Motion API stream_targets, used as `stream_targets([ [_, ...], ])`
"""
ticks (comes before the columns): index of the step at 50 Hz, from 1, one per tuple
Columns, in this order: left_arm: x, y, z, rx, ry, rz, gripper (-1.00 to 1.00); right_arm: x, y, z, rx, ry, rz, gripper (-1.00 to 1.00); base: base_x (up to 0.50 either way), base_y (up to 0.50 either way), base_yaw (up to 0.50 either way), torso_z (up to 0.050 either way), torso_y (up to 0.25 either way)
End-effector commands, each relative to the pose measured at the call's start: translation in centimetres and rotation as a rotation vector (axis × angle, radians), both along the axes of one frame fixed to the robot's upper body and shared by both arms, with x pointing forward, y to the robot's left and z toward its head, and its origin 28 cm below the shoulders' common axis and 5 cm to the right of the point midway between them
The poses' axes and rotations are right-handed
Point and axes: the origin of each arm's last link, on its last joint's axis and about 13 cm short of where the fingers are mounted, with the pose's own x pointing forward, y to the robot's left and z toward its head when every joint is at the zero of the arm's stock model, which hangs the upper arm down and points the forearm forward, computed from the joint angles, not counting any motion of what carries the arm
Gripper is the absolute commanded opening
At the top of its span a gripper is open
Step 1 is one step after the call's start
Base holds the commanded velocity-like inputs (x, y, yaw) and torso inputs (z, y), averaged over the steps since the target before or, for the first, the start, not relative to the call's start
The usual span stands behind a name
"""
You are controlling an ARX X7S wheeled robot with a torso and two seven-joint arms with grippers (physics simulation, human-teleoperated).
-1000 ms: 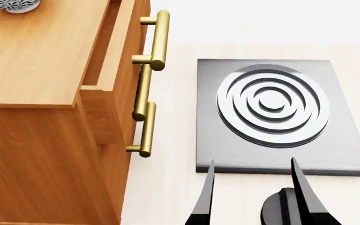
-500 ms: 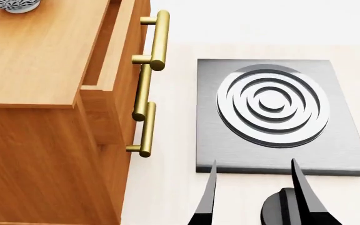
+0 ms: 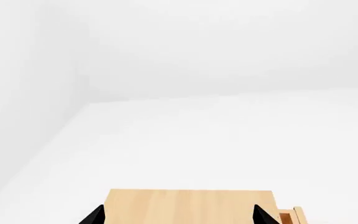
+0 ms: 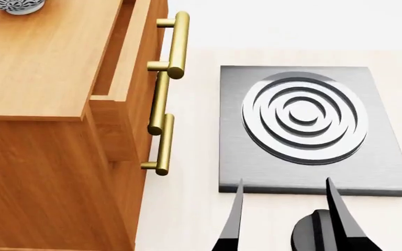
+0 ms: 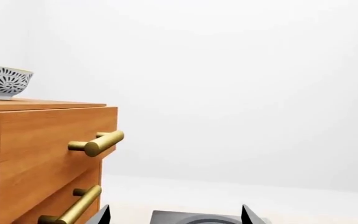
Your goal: Pick the akita bowl on the wooden cabinet and place it on the plate.
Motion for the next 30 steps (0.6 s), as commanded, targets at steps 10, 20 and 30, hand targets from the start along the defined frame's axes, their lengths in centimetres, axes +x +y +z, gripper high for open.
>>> stream_targets([
  [10,-0.8,0.8,-0.6,-0.072,0.166,0.084,1.0,-0.2,0.1,0.1,0.001,-0.008,0.006,1.0,0.0,0.0,0.0,0.0,0.0],
  [20,-1.3,1.1,-0.1,-0.107,0.171,0.099,1.0,-0.2,0.2,0.0,-0.003,-0.004,0.011,1.0,0.0,0.0,0.0,0.0,0.0],
  [30,-1.4,1.1,-0.2,-0.092,0.187,0.099,1.0,-0.1,0.2,0.0,0.002,-0.005,0.014,1.0,0.0,0.0,0.0,0.0,0.0],
])
